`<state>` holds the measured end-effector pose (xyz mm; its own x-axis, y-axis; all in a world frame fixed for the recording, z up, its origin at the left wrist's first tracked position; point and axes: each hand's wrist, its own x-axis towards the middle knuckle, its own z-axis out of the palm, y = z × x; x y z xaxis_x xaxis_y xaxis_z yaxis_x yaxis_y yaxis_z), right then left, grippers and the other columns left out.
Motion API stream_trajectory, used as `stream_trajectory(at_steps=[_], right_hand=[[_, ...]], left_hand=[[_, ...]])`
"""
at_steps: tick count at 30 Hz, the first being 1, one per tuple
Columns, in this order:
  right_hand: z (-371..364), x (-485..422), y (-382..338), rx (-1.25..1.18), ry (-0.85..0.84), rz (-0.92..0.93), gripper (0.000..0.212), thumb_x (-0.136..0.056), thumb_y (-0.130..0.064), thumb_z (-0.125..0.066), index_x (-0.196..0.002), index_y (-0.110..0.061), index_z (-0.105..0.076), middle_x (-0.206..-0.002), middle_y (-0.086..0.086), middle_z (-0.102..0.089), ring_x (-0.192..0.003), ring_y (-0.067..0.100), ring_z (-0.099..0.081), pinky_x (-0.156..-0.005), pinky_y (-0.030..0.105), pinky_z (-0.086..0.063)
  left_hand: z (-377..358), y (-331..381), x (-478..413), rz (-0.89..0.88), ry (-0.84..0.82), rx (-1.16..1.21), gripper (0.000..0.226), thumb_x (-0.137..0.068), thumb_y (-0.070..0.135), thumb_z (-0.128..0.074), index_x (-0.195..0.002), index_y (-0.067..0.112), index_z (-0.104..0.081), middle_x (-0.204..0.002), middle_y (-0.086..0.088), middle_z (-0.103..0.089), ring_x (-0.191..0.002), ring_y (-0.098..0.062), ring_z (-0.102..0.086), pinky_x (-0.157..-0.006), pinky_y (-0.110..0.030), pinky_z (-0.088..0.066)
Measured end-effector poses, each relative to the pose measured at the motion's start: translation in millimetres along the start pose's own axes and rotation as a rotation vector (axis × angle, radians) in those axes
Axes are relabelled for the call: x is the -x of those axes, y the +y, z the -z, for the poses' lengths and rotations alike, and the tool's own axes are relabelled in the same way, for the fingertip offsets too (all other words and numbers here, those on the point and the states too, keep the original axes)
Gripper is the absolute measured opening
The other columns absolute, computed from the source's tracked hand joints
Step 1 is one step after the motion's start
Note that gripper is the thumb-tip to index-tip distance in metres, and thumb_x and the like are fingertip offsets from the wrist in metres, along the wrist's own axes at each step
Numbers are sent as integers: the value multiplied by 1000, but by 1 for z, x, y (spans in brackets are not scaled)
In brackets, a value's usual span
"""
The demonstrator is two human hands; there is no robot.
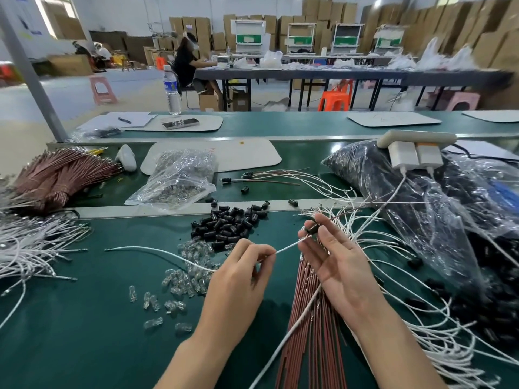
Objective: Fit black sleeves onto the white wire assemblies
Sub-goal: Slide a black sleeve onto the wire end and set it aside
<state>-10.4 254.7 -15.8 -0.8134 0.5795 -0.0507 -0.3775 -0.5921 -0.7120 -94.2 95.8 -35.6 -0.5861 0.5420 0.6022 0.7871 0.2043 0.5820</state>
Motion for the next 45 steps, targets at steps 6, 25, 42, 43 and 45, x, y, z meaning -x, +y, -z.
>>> stream_trajectory(at_steps=[6, 25, 42, 43, 45], right_hand=[[-1, 1, 0, 11, 4, -5, 22, -87, -10, -63, -102, -12, -78, -104, 12, -74, -89, 21, -73, -80, 31, -62], [-11, 10, 17, 336, -125, 43, 31, -66, -25, -88, -95, -17, -80, -102, 11, -76, -99, 22, -73, -81, 24, -58], [-13, 17, 14, 713, -73, 177, 17, -80, -39, -72, -89, -26, -81, -87, 2, -79, -75, 14, -73, -66, 19, -56], [-13, 17, 14, 724, -73, 185, 18, -80, -38, -72, -88, -25, -81, -85, 2, -78, -74, 13, -73, -66, 19, -56], [-11, 17, 15, 747, -79, 193, 20, -81, -38, -72, -89, -22, -80, -84, 2, -78, -73, 13, -73, -66, 19, -56]], left_hand=[[-1, -1, -1, 0, 12, 5, 11, -99, 28, -58, -102, 21, -65, -93, 16, -53, -68, -12, -57, -60, -28, -48], [0, 2, 1, 76, -54, 26, 34, -96, 56, -47, -117, 32, -60, -88, 25, -57, -68, 4, -54, -61, -14, -41], [4, -5, -2, 52, 20, -25, 21, -101, 37, -52, -116, 27, -63, -99, 18, -59, -77, -6, -62, -61, -30, -52], [4, -6, -2, 48, 22, -30, 20, -102, 36, -52, -116, 28, -63, -100, 18, -59, -77, -6, -62, -61, -32, -52], [5, -7, -2, 36, 26, -40, 20, -102, 36, -51, -115, 27, -63, -100, 18, -58, -76, -8, -62, -61, -33, -52]])
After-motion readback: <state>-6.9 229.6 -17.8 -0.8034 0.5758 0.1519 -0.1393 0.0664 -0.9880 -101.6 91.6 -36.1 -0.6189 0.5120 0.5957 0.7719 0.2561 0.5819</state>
